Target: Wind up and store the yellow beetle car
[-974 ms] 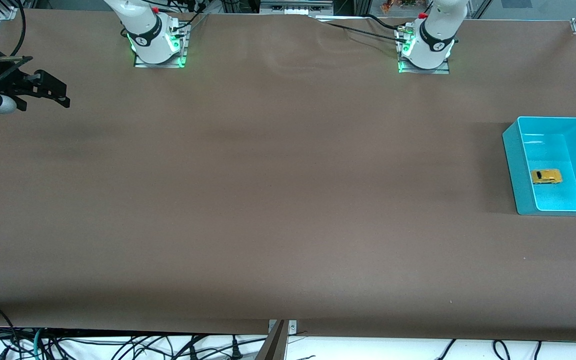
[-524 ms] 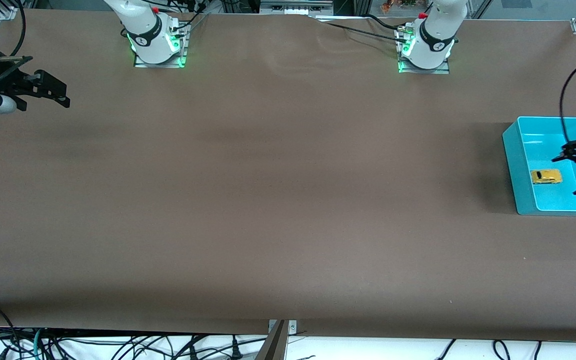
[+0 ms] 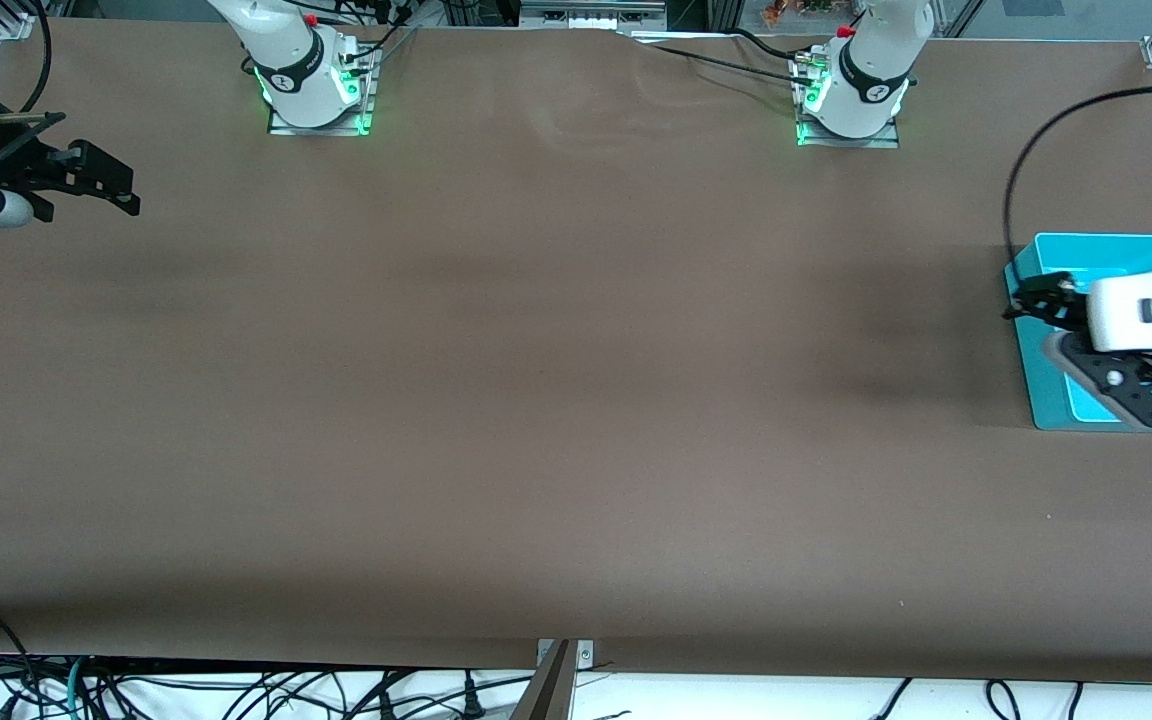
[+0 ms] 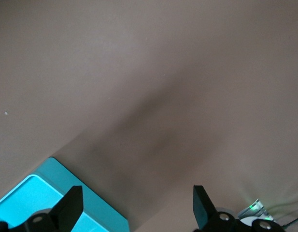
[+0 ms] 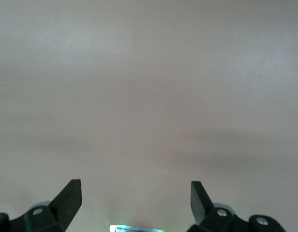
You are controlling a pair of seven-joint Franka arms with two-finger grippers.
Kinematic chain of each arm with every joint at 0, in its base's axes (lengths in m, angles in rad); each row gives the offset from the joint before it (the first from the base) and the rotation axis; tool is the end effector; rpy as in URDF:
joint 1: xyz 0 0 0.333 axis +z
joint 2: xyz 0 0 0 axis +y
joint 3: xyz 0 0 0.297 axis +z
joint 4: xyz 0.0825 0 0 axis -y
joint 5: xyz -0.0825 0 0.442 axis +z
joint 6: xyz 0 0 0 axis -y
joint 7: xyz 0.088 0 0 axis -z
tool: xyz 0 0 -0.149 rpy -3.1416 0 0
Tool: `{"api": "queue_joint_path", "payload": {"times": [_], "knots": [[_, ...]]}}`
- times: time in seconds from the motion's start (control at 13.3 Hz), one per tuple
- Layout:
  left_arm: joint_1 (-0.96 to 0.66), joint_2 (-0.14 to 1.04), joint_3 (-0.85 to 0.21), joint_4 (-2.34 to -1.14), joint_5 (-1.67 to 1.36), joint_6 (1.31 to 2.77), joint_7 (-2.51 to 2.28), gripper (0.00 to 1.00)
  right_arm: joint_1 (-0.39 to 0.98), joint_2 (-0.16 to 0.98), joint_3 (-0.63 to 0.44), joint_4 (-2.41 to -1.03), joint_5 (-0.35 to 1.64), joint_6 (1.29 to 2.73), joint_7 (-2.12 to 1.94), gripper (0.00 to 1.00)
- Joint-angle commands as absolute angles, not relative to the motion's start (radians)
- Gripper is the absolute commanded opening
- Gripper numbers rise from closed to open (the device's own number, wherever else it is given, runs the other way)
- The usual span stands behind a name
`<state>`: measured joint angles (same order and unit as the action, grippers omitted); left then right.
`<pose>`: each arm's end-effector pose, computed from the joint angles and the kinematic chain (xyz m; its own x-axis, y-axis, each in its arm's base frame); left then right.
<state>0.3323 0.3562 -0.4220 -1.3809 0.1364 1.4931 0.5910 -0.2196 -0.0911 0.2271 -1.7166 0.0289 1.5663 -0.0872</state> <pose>0.6781 -0.0077 0.4418 0.7614 -0.6252 -0.1715 -0.6127 -0.7804 0.1249 0.5804 0.0124 0.5391 0.9939 0.0925 -0.0605 0.0918 -0.9957 -0.0137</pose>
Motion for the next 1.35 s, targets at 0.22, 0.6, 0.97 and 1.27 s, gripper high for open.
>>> {"api": "queue_joint_path", "payload": {"times": [0.22,0.6,0.97,1.27], "knots": [[0.045,0.126,-0.174,-1.55,0.091,1.641,0.238,1.0,-0.218,-0.083,0.225,-1.692,0.028,1.545,-0.075,1.0],[-0.077,-0.054,0.002,-1.824,0.02,1.848,0.141,1.0,-0.218,-0.08,0.225,-1.692,0.028,1.545,-0.075,1.0],[-0.075,-0.037,-0.003,-1.79,0.02,1.806,0.13,1.0,-0.218,-0.08,0.225,-1.692,0.029,1.546,-0.075,1.0],[-0.074,-0.038,-0.006,-1.787,0.02,1.769,0.107,1.0,-0.219,-0.078,0.225,-1.692,0.029,1.546,-0.08,1.0]]}}
